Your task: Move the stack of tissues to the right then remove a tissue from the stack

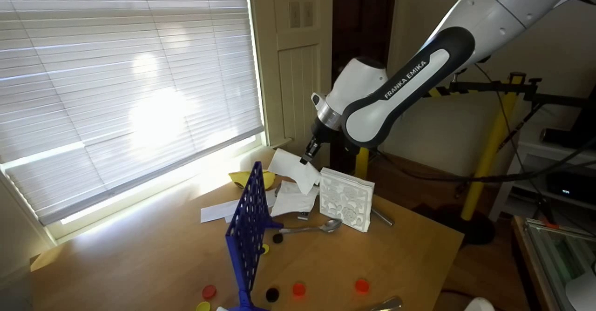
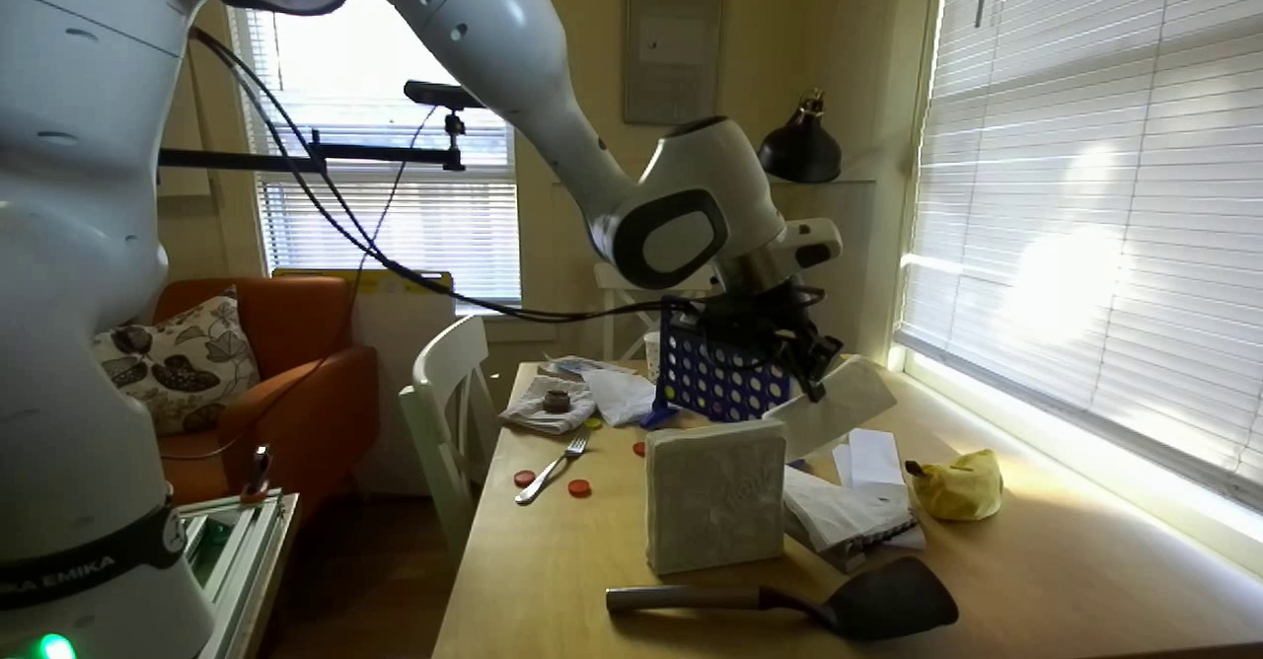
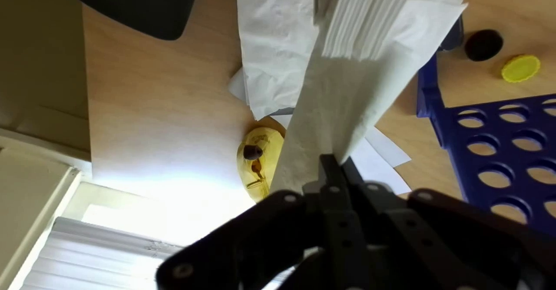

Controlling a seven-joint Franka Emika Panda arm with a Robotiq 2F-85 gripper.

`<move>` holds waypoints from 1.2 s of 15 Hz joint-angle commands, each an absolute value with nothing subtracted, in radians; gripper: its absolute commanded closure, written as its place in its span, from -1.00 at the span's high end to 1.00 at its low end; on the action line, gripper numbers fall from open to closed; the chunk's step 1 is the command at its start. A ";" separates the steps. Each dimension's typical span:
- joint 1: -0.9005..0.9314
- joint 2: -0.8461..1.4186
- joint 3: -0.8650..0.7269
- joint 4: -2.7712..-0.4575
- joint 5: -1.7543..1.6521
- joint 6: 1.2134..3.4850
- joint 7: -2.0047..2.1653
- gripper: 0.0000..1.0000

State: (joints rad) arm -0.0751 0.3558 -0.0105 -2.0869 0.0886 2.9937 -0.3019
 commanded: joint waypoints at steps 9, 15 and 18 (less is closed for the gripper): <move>-0.056 0.528 -0.045 -1.805 -0.054 2.719 -0.223 -0.99; -0.050 0.586 -0.049 -1.726 -0.090 2.652 -0.217 -0.31; -0.044 0.599 -0.052 -1.708 -0.097 2.621 -0.214 0.09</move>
State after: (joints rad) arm -0.0557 0.5692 -0.0428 -1.7596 -0.0563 2.6688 -0.2499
